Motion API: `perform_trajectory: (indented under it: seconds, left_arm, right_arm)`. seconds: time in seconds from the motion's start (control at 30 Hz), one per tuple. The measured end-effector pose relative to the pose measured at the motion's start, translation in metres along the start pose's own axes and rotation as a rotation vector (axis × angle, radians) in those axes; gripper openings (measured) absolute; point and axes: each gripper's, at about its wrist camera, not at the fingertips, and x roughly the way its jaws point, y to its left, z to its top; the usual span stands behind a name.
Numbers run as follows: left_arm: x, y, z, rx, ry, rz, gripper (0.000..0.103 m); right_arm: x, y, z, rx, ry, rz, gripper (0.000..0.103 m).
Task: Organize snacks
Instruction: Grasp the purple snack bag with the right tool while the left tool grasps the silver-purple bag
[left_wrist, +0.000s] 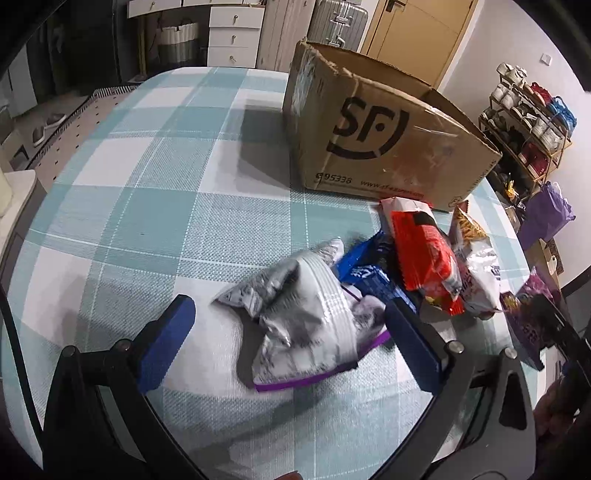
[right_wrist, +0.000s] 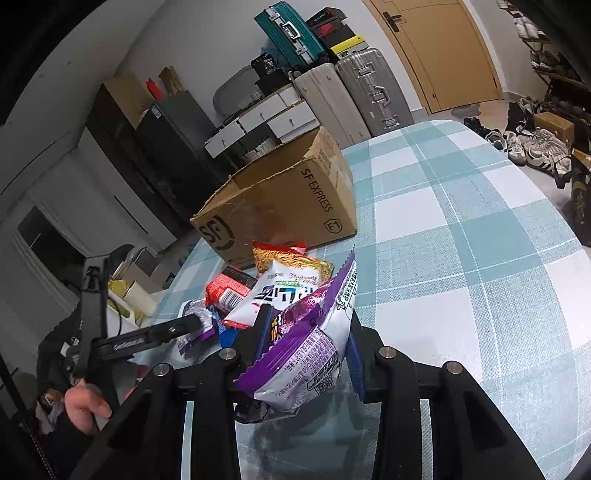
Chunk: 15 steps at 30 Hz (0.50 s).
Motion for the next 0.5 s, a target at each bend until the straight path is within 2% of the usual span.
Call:
perform_trajectory:
  seconds: [0.3,0.37,0.4,0.43,0.5]
  left_arm:
    - [0.017,0.008,0.005,-0.026,0.014,-0.05,0.1]
    - [0.015,0.011,0.006,-0.034,0.003,-0.056,0.095]
    - [0.015,0.011,0.007,-0.032,0.004,-0.065,0.089]
    - [0.015,0.012,0.007,-0.03,0.004,-0.065,0.078]
    - [0.014,0.012,0.008,-0.021,0.004,-0.066,0.072]
  right_arm:
    - [-0.002,0.005,-0.002,-0.01,0.002,0.017,0.036]
    - [-0.002,0.004,-0.002,-0.008,0.003,0.019,0.036]
    - [-0.002,0.004,-0.002,-0.005,0.005,0.02,0.036]
    - [-0.002,0.004,-0.002,-0.003,0.005,0.02,0.036]
    - [-0.003,0.003,-0.003,0.002,0.004,0.019,0.036]
